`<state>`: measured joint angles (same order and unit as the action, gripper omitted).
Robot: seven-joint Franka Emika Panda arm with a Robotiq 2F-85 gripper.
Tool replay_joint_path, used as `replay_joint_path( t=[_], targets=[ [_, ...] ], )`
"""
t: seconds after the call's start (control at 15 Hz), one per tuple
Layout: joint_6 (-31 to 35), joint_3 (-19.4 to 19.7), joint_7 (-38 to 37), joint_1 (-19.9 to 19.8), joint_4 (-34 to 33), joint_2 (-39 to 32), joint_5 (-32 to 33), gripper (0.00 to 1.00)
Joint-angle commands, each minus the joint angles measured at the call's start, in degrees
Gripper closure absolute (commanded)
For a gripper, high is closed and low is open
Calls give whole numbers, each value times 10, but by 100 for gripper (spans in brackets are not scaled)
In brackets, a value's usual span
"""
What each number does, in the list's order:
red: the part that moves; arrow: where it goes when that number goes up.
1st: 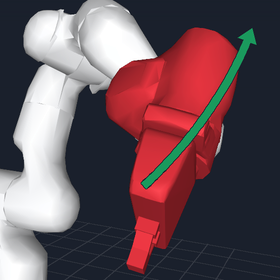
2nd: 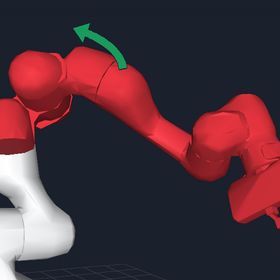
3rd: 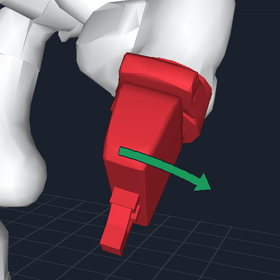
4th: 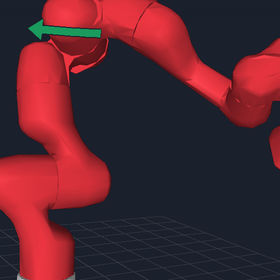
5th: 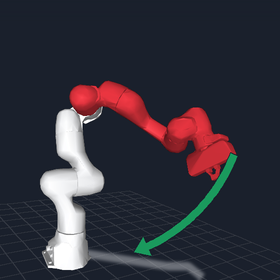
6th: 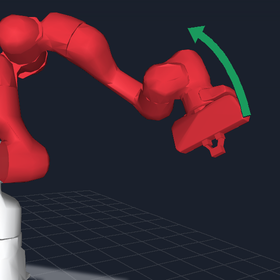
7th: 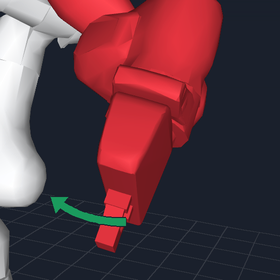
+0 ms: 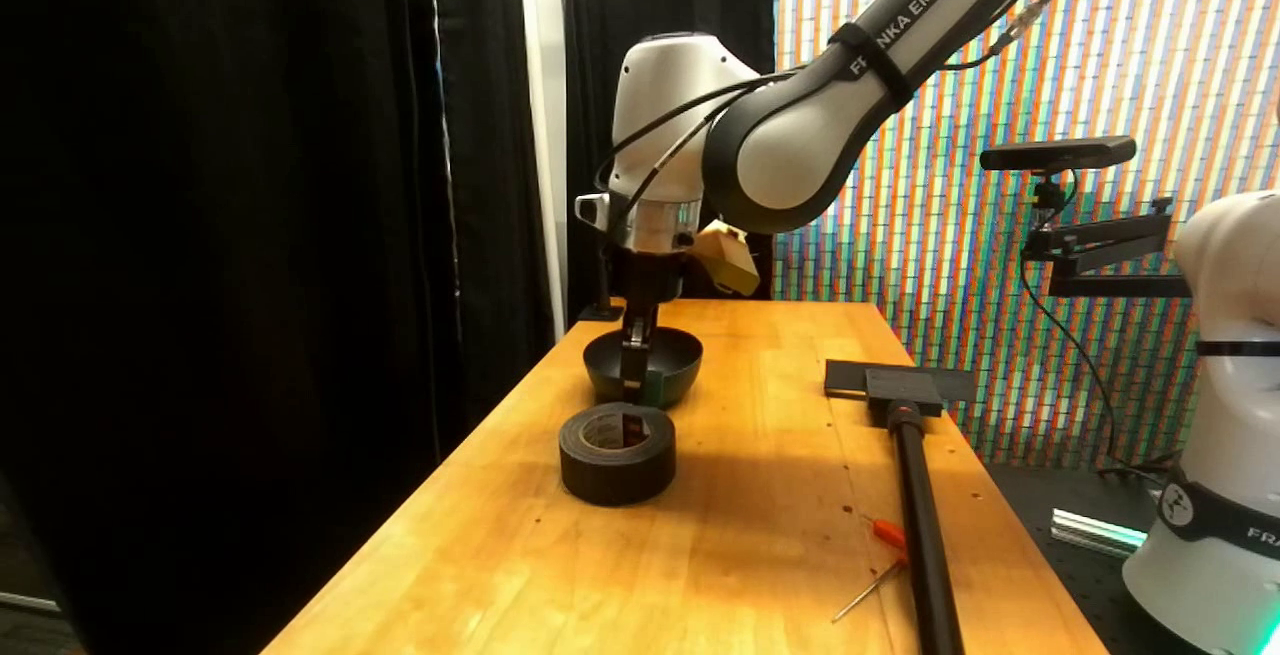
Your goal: Pick up the green object from the table and put it on the seal tape
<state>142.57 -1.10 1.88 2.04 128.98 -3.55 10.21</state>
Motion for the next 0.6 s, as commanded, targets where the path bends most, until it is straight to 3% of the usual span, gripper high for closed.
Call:
replay_joint_path(
  t=[0.0, 0.53],
  targets=[
    [-8, -8, -2, 8, -19, -5, 12, 93],
    [0, -13, 23, 10, -43, -32, 1, 93]
  ],
)
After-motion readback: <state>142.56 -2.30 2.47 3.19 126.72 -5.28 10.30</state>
